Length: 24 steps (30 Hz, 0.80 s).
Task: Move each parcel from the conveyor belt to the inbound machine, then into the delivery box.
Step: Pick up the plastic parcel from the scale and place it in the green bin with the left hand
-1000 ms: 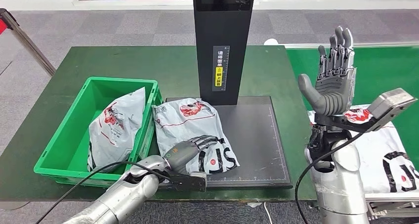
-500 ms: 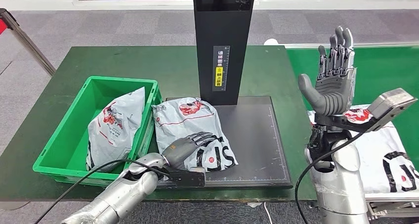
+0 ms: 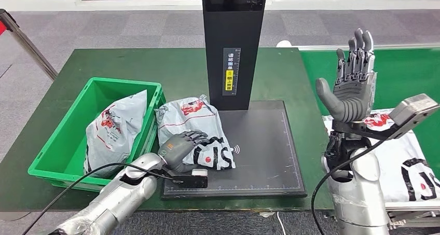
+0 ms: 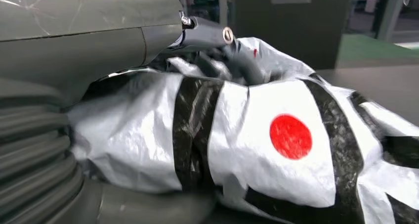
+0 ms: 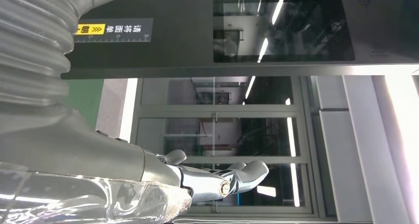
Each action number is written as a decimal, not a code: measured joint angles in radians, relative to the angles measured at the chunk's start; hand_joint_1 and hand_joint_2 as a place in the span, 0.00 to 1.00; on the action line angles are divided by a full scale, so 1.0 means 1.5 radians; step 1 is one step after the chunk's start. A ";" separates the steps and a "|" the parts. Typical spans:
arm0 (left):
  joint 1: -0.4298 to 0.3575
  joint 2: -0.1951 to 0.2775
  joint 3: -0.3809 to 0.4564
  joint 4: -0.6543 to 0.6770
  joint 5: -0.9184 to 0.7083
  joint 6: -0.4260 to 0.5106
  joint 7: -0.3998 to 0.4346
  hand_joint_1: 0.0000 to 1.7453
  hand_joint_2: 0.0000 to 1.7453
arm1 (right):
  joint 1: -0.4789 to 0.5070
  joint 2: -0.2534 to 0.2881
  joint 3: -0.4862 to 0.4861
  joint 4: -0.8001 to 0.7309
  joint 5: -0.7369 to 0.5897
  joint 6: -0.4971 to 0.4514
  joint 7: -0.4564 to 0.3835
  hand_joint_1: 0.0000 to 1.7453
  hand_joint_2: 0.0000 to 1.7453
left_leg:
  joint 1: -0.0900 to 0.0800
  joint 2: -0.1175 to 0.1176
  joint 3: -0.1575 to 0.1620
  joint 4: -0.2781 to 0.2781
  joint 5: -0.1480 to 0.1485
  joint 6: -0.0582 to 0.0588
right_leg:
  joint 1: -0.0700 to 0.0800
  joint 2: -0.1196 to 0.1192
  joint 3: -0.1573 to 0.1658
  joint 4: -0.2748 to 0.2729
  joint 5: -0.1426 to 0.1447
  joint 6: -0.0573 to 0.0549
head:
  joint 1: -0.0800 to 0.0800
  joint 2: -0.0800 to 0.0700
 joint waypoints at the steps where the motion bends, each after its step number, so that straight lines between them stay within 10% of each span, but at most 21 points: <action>1: 0.000 0.001 0.003 -0.002 -0.004 0.004 0.000 1.00 1.00 | 0.001 -0.002 0.000 0.000 -0.002 0.000 -0.001 0.00 1.00 | 0.000 0.000 0.000 0.000 0.000 0.000 | 0.000 0.000 0.000 0.000 0.000 0.000 | 0.000 0.000; 24: 0.029 0.015 0.021 -0.247 -0.005 -0.044 -0.039 0.89 1.00 | 0.017 -0.009 0.000 0.008 -0.021 0.011 -0.025 0.00 1.00 | 0.000 -0.001 -0.004 0.000 0.000 0.001 | -0.001 -0.001 -0.003 0.000 0.000 0.000 | 0.000 0.000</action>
